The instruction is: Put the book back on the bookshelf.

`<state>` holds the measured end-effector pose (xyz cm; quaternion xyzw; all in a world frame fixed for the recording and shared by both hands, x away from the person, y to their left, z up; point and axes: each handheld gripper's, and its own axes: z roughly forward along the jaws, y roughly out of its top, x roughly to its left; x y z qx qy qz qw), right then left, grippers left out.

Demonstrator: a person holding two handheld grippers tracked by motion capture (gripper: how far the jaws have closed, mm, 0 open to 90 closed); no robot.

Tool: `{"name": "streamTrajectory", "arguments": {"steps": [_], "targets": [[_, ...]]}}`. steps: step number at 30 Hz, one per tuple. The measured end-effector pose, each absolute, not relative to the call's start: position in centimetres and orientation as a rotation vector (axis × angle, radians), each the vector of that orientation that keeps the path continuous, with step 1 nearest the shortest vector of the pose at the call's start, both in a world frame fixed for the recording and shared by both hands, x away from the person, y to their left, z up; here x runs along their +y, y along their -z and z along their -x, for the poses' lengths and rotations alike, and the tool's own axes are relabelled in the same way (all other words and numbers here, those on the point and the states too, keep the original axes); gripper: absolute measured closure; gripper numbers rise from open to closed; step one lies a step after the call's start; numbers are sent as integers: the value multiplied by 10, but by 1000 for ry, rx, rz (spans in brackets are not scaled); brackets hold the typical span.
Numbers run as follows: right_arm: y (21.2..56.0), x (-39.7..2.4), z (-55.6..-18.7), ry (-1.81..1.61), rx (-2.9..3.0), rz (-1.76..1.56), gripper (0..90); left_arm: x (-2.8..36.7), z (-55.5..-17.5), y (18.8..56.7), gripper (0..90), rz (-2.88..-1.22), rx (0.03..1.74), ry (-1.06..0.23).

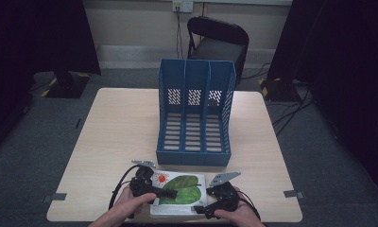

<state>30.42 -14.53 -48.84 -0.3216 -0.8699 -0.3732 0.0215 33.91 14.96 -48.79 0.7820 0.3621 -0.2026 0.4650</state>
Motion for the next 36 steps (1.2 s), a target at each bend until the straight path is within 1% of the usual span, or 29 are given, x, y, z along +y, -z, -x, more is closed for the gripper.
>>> {"name": "streamTrajectory", "arguments": {"steps": [6,9,13,15,20,26,28,29,34,36], "targets": [[487,-144,-304,1164,-2713,980,145,146,-338,488,598,-1933,880,495],[486,-145,-303,1178,-2720,974,167,147,-338,486,633,-1934,857,481],[482,-147,-303,1200,-2725,957,193,146,-335,479,661,-1954,791,425],[480,-150,-304,1221,-2713,978,229,145,-332,476,683,-1969,743,394],[478,-158,-310,1260,-2676,1021,283,142,-327,470,688,-1991,680,332],[475,-161,-320,1308,-2635,1069,266,139,-322,466,692,-2009,600,264],[473,-160,-325,1356,-2584,1088,273,137,-321,465,693,-2016,583,246],[473,-159,-328,1371,-2575,1088,251,136,-321,464,693,-2017,572,237],[479,-153,-343,1421,-2397,1097,204,137,-320,464,694,-2029,567,233],[479,-150,-343,1416,-2419,1096,206,138,-320,464,694,-2027,566,231]]}}
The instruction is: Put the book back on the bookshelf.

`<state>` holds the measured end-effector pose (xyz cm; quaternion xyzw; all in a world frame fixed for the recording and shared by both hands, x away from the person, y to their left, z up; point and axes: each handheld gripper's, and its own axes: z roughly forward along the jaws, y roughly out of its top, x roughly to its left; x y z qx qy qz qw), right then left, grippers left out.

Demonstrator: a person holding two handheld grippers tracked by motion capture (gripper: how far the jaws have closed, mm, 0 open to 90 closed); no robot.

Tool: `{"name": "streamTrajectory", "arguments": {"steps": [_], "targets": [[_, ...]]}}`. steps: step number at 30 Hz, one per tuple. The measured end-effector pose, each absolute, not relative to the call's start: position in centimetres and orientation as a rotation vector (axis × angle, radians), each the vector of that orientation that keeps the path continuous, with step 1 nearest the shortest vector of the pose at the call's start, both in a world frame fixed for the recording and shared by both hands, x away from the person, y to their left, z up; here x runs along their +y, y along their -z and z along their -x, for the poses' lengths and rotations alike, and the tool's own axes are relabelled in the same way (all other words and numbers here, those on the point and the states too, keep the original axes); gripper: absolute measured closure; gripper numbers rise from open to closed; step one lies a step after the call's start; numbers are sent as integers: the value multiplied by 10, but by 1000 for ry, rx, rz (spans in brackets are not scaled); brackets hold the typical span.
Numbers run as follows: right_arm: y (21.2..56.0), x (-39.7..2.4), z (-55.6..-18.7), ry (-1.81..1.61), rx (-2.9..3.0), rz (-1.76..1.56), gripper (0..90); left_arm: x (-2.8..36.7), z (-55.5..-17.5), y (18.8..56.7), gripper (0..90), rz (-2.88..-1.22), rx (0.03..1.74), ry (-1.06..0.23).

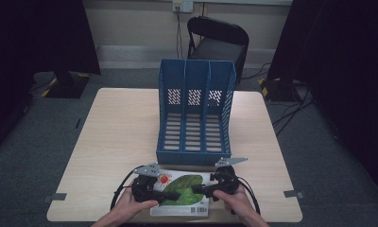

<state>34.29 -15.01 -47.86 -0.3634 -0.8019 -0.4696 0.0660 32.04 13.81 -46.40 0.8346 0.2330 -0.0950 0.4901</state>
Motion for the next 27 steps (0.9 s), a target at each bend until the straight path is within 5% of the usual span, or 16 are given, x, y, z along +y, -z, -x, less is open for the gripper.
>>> {"name": "streamTrajectory", "arguments": {"steps": [12,27], "targets": [[458,-172,-327,1604,-2381,1027,538,145,-322,464,652,-2036,601,184],[443,-179,-316,1654,-2442,943,662,175,-326,459,519,-1984,702,55]]}}
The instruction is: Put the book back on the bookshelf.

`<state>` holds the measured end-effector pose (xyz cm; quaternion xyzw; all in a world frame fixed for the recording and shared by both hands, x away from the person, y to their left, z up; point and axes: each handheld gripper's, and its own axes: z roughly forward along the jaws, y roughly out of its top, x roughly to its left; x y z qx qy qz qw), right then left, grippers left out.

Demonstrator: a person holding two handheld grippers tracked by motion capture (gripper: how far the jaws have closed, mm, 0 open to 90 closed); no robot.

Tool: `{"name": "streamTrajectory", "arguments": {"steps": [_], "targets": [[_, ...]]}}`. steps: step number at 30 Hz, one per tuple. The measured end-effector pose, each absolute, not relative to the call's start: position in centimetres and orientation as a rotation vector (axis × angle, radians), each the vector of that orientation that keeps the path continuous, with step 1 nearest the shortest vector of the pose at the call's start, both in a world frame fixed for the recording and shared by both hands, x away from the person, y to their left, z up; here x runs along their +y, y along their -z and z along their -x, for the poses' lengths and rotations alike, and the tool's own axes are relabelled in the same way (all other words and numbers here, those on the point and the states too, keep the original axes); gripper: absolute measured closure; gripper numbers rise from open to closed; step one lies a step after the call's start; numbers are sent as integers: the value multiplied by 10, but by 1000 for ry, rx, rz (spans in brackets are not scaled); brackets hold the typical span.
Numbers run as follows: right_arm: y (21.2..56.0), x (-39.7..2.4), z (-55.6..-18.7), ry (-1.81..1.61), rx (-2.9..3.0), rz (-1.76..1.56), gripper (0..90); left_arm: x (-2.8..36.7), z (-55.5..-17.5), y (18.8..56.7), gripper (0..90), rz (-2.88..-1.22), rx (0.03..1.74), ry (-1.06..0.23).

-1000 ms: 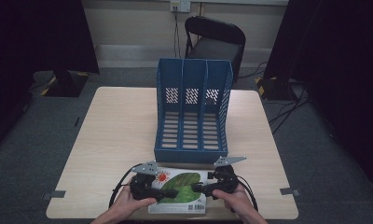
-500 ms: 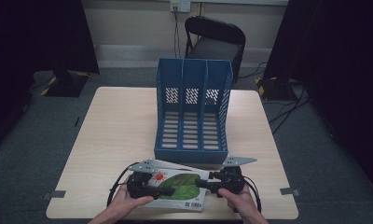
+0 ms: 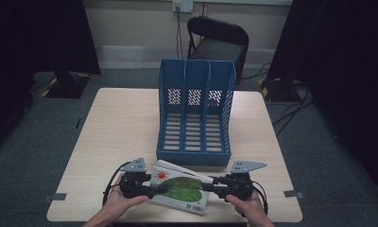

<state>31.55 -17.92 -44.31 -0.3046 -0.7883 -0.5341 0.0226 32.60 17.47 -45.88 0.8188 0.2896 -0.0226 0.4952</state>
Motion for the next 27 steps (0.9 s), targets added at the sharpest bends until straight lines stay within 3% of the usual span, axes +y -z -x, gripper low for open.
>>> {"name": "streamTrajectory", "arguments": {"steps": [6,11,15,21,27], "targets": [[439,-180,-314,1658,-2451,923,685,177,-327,458,465,-1997,713,65],[442,-173,-309,1651,-2469,904,665,177,-327,459,529,-2009,714,29],[450,-155,-308,1594,-2507,881,632,177,-326,458,535,-2010,702,29],[454,-138,-306,1542,-2572,791,665,179,-326,458,535,-2003,695,59],[447,-142,-306,1556,-2627,790,726,179,-326,455,404,-1990,711,38]]}}
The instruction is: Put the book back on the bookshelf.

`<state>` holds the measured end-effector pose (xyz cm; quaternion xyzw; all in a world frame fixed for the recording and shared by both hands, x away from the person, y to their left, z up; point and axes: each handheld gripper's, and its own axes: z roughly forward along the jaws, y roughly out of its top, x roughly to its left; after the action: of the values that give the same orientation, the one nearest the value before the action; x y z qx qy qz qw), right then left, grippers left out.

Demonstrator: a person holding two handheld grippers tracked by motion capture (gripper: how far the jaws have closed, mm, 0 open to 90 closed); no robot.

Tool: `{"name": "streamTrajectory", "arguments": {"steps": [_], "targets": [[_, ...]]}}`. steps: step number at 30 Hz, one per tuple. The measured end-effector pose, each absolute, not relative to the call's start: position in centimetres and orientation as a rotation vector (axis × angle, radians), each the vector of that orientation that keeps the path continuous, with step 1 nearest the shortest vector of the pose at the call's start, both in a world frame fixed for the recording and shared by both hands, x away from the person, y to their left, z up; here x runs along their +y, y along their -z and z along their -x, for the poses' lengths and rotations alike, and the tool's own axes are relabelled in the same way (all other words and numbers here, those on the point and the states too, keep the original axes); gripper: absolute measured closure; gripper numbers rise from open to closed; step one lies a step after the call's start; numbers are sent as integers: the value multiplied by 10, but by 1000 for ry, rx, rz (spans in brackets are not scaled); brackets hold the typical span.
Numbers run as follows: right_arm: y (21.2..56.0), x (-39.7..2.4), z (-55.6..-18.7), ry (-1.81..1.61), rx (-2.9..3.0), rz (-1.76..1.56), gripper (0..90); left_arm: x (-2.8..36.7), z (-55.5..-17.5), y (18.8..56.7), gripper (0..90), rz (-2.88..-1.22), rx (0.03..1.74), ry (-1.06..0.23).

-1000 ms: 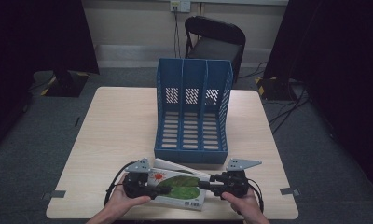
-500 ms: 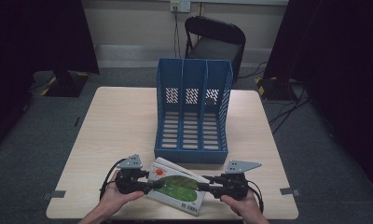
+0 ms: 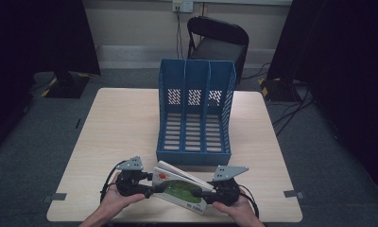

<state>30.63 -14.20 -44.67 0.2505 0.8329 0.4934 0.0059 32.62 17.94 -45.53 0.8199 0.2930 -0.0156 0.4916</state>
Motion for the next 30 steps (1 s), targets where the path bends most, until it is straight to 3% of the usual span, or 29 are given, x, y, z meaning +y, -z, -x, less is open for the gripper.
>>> {"name": "streamTrajectory", "arguments": {"steps": [10,17,20,24,30], "targets": [[439,-150,-310,-1495,2560,-753,757,181,-333,460,337,-1993,786,-35],[444,-144,-305,-1488,2562,-732,748,163,-334,468,397,-2069,748,-95],[447,-141,-302,-1506,2560,-746,712,162,-334,469,447,-2085,744,-115],[457,-130,-299,-1488,2558,-748,638,162,-332,469,446,-2093,733,-125],[461,-125,-298,-1506,2534,-756,598,162,-332,469,447,-2093,735,-123]]}}
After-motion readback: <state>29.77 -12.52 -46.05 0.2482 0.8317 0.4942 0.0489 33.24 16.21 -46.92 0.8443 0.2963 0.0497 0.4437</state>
